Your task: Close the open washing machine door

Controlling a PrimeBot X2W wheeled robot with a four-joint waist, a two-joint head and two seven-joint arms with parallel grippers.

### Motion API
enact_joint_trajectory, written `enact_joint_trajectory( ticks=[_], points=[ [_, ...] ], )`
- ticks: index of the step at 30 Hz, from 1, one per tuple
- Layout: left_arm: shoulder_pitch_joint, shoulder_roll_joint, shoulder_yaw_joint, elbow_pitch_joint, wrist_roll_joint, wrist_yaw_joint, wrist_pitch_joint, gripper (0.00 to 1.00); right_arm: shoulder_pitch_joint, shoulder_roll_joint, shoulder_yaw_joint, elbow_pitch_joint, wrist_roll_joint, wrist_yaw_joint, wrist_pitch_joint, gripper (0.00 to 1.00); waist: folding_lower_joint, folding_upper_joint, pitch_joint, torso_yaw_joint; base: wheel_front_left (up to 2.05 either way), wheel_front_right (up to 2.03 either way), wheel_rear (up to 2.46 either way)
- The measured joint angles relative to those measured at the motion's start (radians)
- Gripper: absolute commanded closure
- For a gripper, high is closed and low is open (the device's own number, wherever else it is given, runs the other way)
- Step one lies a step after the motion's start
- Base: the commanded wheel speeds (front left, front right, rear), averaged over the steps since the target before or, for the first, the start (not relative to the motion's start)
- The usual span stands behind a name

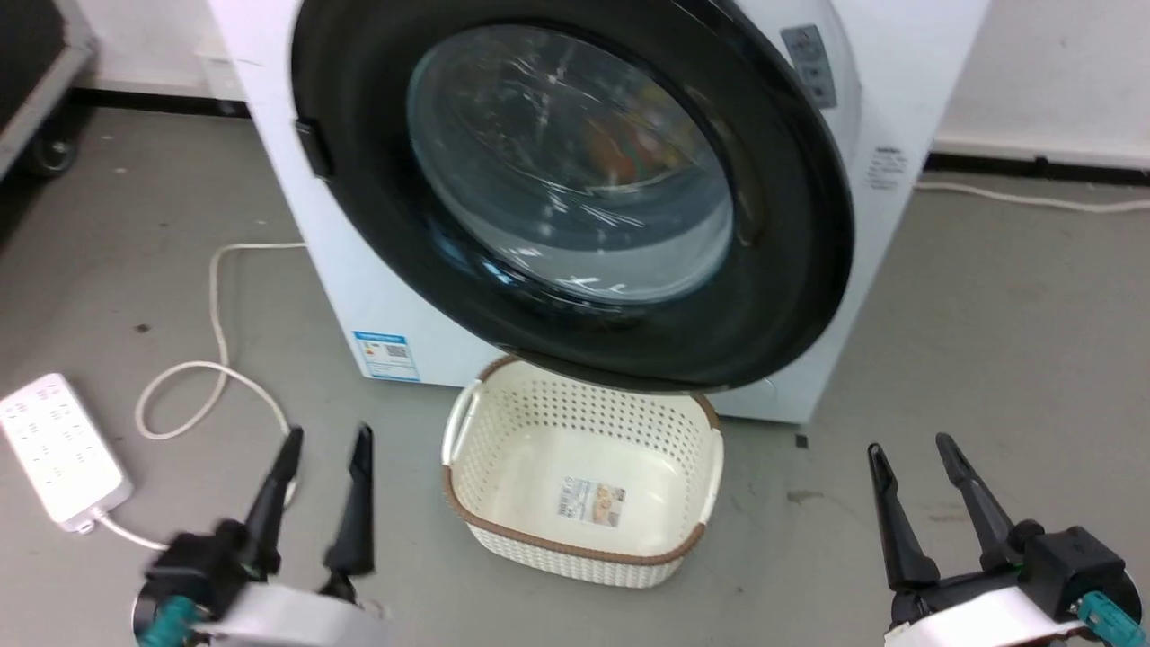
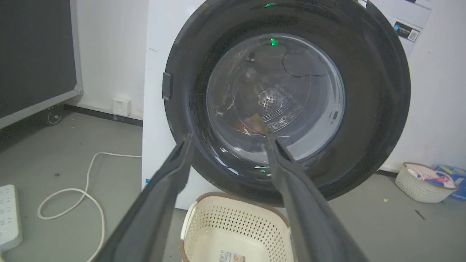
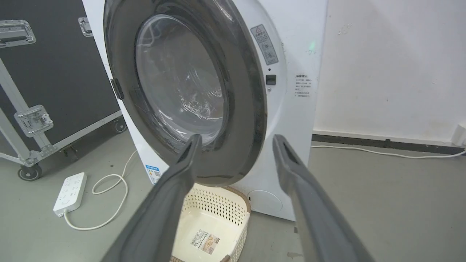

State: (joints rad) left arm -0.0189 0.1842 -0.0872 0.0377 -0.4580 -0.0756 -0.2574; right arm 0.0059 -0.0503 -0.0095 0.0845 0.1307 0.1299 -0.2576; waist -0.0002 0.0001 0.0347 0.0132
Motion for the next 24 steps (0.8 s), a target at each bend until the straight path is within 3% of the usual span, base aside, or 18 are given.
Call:
enact_joint_trajectory(
  ticks=[3, 13, 15, 20, 24],
  points=[
    [0.039, -0.010, -0.012, 0.004, 0.152, 0.021, 0.000, 0.00, 0.013, 0.000, 0.003, 0.001, -0.017, 0.000, 0.000, 0.00, 0.0000, 0.0000, -0.018, 0.025, 0.00, 0.00, 0.00],
    [0.069, -0.006, -0.078, 0.055, 0.300, 0.021, 0.000, 0.00, 0.027, 0.000, 0.001, 0.024, -0.005, 0.000, 0.000, 0.00, 0.0002, 0.0000, -0.007, 0.034, 0.00, 0.00, 0.00],
    [0.066, -0.008, -0.080, 0.051, 0.307, 0.026, 0.000, 0.00, 0.027, 0.000, 0.013, 0.036, 0.001, 0.000, 0.000, 1.00, 0.0002, 0.0000, 0.000, 0.034, 0.00, 0.00, 0.00],
    [0.046, -0.017, -0.088, 0.033, 0.320, 0.031, 0.000, 0.00, -0.008, -0.004, 0.053, 0.037, -0.022, 0.000, 0.000, 1.00, 0.0002, -0.0001, 0.036, 0.040, 0.00, 0.00, 0.00],
    [0.008, -0.027, -0.094, 0.020, 0.333, 0.038, 0.000, 0.00, -0.106, -0.053, 0.109, 0.037, -0.027, 0.000, 0.036, 1.00, 0.0003, 0.0000, 0.088, 0.054, 0.00, 0.00, 0.00]
  ],
)
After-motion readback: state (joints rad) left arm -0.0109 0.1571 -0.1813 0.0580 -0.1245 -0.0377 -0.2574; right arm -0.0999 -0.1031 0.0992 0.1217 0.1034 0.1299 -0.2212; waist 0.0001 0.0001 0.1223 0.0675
